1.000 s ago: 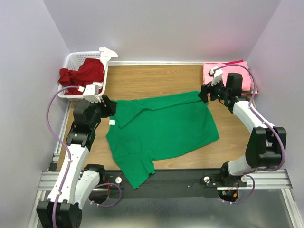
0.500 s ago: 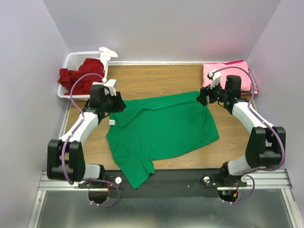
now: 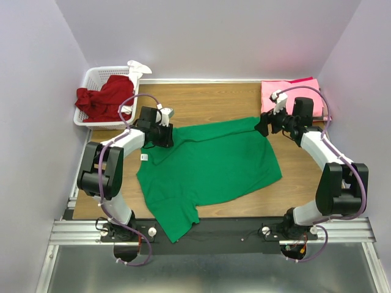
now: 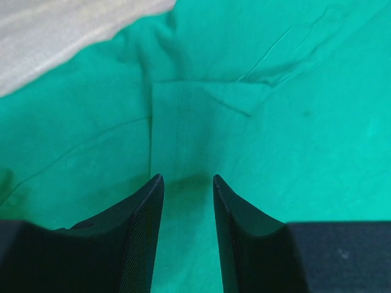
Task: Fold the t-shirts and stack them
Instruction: Fold the tshirt
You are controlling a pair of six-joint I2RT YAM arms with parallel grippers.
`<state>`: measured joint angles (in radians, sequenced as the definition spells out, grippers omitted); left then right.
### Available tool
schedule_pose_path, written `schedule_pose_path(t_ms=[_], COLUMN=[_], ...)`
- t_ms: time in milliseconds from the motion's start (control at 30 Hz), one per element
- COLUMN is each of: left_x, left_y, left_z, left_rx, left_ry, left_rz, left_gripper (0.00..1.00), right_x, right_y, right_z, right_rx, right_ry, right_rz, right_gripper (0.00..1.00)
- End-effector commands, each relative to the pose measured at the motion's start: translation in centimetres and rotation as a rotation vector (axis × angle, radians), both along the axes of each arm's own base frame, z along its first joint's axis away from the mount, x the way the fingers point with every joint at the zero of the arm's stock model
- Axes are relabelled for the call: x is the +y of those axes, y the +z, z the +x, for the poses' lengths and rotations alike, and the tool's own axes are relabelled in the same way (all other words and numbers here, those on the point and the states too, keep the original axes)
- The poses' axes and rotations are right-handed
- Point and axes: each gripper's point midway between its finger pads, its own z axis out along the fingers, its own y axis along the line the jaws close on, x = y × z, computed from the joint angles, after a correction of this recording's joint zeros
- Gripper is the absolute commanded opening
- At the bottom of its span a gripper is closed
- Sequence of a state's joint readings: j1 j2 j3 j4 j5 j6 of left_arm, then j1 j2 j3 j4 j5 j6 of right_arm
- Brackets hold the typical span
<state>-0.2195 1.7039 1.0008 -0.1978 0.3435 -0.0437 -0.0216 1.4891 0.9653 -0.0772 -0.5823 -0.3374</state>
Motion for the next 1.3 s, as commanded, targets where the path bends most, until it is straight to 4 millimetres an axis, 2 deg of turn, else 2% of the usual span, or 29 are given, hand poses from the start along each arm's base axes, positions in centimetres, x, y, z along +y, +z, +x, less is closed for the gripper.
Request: schedule_pose_path(t_ms=[0,133,333,467,767,900,933,1033,1267], left_x=[0.6,0.8,1.1,0.0,-0.2,-0.4,-0.5,-0.7,-2.3], left_y=[-0.4,-1.2,-0.8,-1.4,-2.2,-2.1,-1.9,-1.0,1.0], left_z=[0.3,0.3,0.6,-0.1,-0.8,-0.8,-0.8,-0.9,-2.2], left_rx=[0.002,0.018,0.004,0.040,0.074,0.073,0.072,0.054,0.027], left_ry=[-0.002,0.004,0.012,-0.029,-0.041,-0.046,-0.049,-0.059,-0.106], left_rz=[0.058,0.084,0.099,0.053,0.049,0.044,0.042,0.026,-0.032], left_gripper=[0.46,0.46,0.52,0.52,0.42,0.32,0.25,0.18,0.15], right_x=[0.2,0.2,0.2,0.1,-0.1,-0.2,-0.2,-0.3,-0.4], right_y=[-0.8,-0.8,-0.8,-0.6,-0.5,-0.4,-0.4,-0.4,-0.4], right_z=[-0.8,-0.9,-0.9,-0.9,-0.9,-0.9,-1.0,-0.9,-0.9], right_rx=[0.035,0.036,0.038,0.035,0.034,0.031,0.031,0.033,0.033], right_ry=[0.022,0.023,0.024,0.025,0.022,0.021,0.021,0.020,0.017], right_rz=[0.019,0.021,0.025,0.028,0.032,0.035,0.037,0.037,0.037], right_gripper=[0.86,0.86,0.86,0.86,0.86,0.86,0.86,0.86,0.86])
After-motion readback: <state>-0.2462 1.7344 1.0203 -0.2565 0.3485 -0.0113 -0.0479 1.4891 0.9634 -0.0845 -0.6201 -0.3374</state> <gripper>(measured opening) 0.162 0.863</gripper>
